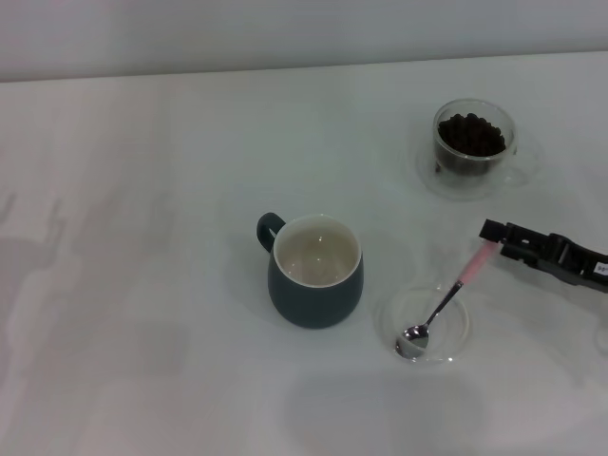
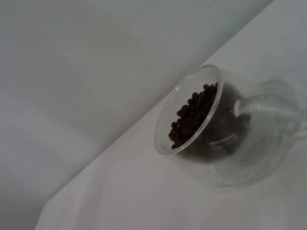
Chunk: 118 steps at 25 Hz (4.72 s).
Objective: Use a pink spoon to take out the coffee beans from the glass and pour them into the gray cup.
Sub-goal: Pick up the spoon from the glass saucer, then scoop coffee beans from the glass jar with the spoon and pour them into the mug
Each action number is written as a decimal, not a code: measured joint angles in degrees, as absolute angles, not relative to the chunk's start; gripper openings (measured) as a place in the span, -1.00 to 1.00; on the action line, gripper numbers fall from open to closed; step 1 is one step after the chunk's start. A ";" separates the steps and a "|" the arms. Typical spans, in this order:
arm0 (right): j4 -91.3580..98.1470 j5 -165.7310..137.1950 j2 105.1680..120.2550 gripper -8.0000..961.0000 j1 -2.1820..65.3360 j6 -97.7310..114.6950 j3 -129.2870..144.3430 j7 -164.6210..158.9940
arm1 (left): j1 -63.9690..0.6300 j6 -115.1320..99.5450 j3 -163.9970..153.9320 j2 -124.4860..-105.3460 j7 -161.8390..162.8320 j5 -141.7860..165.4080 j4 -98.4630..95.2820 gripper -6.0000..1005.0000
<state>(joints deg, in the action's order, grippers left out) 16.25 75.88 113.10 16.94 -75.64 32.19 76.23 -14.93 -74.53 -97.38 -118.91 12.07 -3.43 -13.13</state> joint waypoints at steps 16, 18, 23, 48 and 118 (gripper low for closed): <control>14.20 76.10 114.42 0.74 17.24 -77.39 32.13 77.25 | -15.10 -74.77 -97.29 -118.83 11.23 -3.43 -13.06 0.20; 13.64 76.27 114.43 0.74 17.24 -77.56 31.96 77.78 | -15.19 -74.78 -97.29 -118.83 11.23 -3.43 -12.80 0.20; 11.98 76.73 114.55 0.26 17.23 -77.82 31.35 79.73 | -15.30 -74.80 -97.29 -118.82 11.16 -3.42 -12.53 0.19; 10.42 78.05 114.60 -0.01 17.42 -76.92 31.36 81.24 | -14.93 -75.07 -97.35 -118.82 11.16 -3.05 -12.39 0.18; 20.62 92.32 114.57 -0.69 26.09 -75.35 30.36 92.35 | -15.09 -74.99 -97.73 -119.00 11.16 -2.99 -11.50 0.18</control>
<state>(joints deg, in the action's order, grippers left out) 20.62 92.32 114.57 26.09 -75.35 30.36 92.35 -15.09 -74.99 -97.73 -119.00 11.16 -2.99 -11.50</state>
